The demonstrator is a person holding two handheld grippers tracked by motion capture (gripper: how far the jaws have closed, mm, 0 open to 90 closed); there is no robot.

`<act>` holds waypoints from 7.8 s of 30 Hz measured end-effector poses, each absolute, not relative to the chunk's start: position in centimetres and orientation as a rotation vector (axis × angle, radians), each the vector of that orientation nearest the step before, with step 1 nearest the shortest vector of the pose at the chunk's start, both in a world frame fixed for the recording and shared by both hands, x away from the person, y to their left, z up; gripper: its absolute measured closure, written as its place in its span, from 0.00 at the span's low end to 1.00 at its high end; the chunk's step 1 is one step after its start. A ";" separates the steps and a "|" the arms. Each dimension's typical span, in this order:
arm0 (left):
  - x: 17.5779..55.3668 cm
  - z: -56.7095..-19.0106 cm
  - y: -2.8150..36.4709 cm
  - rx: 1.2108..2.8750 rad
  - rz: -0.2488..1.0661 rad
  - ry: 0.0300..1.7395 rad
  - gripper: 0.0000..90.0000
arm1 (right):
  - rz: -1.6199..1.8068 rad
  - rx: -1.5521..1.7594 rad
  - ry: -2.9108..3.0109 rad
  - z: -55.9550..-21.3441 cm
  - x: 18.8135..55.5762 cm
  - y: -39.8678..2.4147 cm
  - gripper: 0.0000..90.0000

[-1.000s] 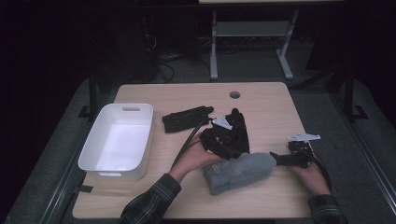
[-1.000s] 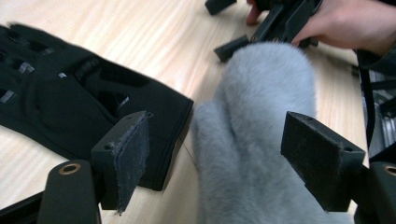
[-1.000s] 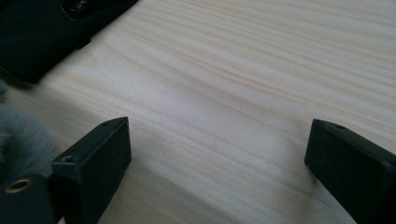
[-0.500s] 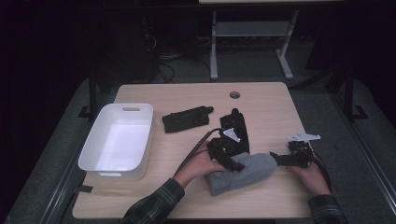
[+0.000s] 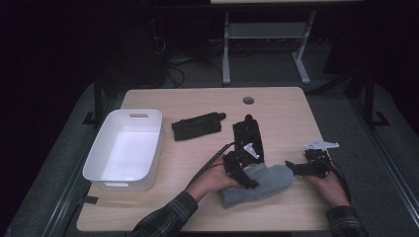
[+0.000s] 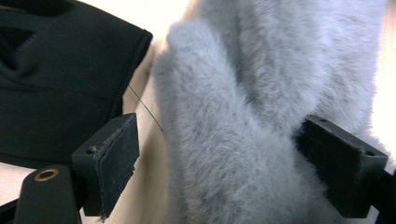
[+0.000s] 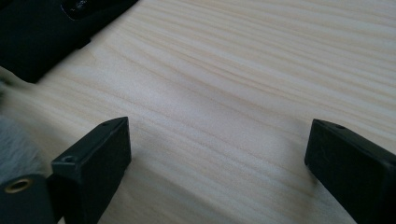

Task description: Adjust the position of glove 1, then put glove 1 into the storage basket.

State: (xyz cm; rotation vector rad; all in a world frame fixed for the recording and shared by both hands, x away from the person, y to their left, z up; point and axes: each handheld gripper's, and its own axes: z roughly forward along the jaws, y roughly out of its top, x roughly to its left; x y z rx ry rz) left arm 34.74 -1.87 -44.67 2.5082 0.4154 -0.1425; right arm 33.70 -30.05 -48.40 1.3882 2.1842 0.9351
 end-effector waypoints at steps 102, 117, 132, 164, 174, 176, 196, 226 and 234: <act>36.8 -27.1 19.8 2.202 0.109 0.815 0.86 | 0.934 1.397 2.178 -48.4 33.7 -30.0 0.07; 36.0 -26.3 27.5 2.111 0.184 0.988 0.86 | 0.933 1.401 2.176 -48.4 33.7 -30.0 0.08; 35.2 -28.3 33.7 2.015 0.193 1.166 0.86 | 0.932 1.403 2.174 -48.4 33.7 -30.0 0.08; 39.4 -39.7 35.5 2.155 0.131 1.424 0.59 | 0.932 1.409 2.171 -48.4 33.7 -30.0 0.08; 39.1 -39.3 35.4 2.176 0.255 1.404 0.21 | 0.932 1.407 2.171 -48.4 33.7 -30.0 0.08; 39.0 -39.0 35.5 2.161 0.280 1.399 0.19 | 0.932 1.407 2.171 -48.4 33.7 -30.0 0.08; 37.4 -34.5 29.5 2.128 0.318 1.128 0.16 | 0.931 1.406 2.171 -48.4 33.7 -30.0 0.08; 34.3 -39.6 15.8 2.177 0.185 0.828 0.16 | 0.932 1.407 2.172 -48.4 33.7 -30.0 0.08; 33.6 -42.0 15.0 2.240 0.195 0.809 0.16 | 0.931 1.409 2.171 -48.4 33.6 -30.0 0.08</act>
